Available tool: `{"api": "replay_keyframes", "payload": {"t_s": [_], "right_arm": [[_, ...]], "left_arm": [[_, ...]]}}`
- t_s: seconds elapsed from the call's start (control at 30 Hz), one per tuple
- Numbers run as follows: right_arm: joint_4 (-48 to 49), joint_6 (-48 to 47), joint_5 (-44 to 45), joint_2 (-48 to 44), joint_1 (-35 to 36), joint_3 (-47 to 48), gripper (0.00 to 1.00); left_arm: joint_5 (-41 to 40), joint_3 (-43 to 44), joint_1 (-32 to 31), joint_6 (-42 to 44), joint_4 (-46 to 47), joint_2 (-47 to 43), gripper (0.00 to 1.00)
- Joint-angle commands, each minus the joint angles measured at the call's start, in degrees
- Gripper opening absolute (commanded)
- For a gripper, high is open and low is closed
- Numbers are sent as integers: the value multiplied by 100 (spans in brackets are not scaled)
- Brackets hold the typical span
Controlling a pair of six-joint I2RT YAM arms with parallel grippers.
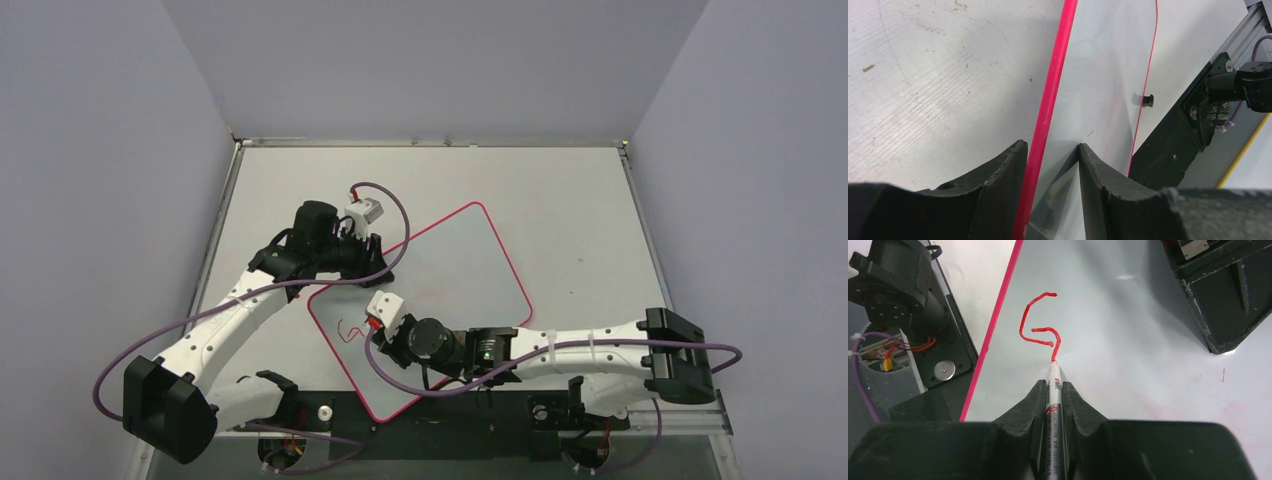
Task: Write a sentence on the whiteboard
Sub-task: Write a sentence on the whiteboard stand.
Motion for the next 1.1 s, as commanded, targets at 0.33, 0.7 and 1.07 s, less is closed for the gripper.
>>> {"api": "replay_keyframes", "payload": {"t_s": [0.33, 0.7, 1.07], "right_arm": [[-66, -21, -108, -546, -100, 0, 0], [245, 58, -116, -310, -490, 136, 0], [364, -22, -264, -160, -553, 271, 0]], "left_arm": [[-609, 50, 5, 240, 307, -41, 0], [-644, 39, -30, 240, 298, -54, 0], [-643, 42, -32, 240, 298, -35, 0]]}}
